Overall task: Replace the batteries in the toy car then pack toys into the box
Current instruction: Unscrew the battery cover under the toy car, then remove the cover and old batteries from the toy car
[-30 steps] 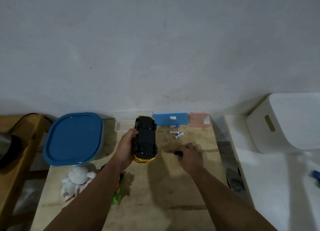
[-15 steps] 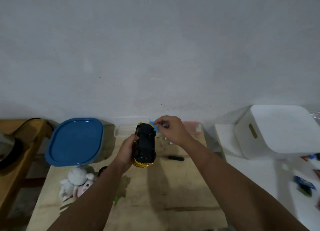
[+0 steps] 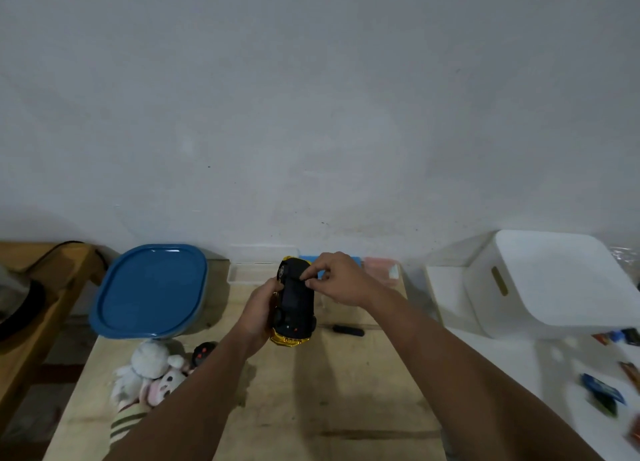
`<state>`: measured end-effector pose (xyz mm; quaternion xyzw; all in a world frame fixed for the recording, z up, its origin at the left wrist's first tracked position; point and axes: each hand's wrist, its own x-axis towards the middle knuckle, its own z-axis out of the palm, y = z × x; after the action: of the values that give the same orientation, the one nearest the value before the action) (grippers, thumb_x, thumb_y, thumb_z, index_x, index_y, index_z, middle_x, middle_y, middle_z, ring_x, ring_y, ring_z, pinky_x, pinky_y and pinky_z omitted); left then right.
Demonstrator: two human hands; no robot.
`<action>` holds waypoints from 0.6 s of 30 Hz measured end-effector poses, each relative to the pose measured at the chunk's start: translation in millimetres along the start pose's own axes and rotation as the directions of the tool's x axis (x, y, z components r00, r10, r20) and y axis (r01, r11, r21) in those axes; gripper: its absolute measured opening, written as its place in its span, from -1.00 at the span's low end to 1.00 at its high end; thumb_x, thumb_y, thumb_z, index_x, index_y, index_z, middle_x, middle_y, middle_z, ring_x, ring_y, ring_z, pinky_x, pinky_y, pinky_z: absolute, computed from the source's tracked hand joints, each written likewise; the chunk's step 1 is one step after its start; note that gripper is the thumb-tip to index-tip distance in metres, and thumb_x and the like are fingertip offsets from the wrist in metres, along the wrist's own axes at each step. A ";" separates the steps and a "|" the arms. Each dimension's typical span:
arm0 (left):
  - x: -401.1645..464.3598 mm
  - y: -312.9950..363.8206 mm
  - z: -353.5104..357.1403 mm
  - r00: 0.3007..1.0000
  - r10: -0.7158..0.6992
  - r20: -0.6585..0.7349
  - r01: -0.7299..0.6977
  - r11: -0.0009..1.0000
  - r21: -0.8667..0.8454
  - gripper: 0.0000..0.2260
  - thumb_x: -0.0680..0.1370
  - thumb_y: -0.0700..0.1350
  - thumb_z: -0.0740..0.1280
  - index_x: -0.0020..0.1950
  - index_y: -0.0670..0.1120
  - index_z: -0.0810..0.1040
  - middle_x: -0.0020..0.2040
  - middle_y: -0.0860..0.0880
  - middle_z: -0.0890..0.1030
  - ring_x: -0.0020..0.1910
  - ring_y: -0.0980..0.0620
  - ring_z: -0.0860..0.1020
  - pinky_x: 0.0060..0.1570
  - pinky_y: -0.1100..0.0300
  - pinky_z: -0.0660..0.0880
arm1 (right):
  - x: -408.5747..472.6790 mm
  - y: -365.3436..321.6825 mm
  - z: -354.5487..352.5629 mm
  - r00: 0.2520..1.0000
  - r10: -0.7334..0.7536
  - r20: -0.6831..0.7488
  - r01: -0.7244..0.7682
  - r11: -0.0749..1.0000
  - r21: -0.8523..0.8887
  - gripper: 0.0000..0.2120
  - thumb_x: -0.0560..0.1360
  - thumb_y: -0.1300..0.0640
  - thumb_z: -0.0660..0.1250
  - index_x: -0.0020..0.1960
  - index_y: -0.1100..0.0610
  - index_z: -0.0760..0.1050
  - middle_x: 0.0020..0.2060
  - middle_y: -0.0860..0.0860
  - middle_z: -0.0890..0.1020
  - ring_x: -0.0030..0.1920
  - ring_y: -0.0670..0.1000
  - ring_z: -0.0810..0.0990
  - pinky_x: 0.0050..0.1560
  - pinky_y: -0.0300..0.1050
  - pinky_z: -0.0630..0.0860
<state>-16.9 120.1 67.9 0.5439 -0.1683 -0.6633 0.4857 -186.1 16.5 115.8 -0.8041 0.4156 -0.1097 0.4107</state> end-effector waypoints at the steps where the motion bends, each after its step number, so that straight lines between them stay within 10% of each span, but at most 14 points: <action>1: 0.0 -0.4 -0.4 1.000 -0.005 0.002 0.005 1.000 0.015 -0.67 0.65 -0.04 0.17 0.12 -0.19 0.66 -0.10 -0.20 0.73 -0.21 -0.13 0.72 -0.28 0.09 0.65 | 1.1 0.3 -2.0 0.999 0.021 0.032 -0.022 1.000 0.019 -0.86 0.51 0.15 0.46 0.04 0.01 0.72 -0.05 -0.13 0.65 -0.05 -0.11 0.60 0.07 -0.08 0.58; 11: 3.0 -3.3 -7.9 1.000 -0.020 0.024 0.018 0.996 0.087 -0.67 0.52 0.09 0.28 -0.03 -0.06 0.78 -0.05 -0.23 0.75 -0.14 -0.18 0.74 -0.25 0.07 0.66 | 5.1 2.1 -18.8 0.979 0.072 0.193 -0.109 0.976 0.189 -0.88 0.47 0.24 0.50 -0.01 0.09 0.73 -0.19 -0.12 0.74 -0.10 -0.19 0.68 -0.07 -0.35 0.52; 18: 14.0 -7.7 -16.6 1.000 0.011 0.002 -0.011 0.997 0.078 -0.57 0.47 0.16 0.34 0.13 -0.11 0.73 0.03 -0.23 0.74 -0.07 -0.19 0.74 -0.17 0.05 0.66 | 12.2 -0.8 -31.9 0.993 0.066 0.094 -0.089 0.959 0.269 -0.89 0.48 0.25 0.49 -0.06 0.07 0.73 -0.14 0.01 0.75 -0.07 -0.01 0.69 0.05 -0.10 0.61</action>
<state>-4.8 117.2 48.5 0.5610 -0.1974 -0.6540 0.4675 -194.5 -10.6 134.8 -0.7269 0.4101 -0.1155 0.5386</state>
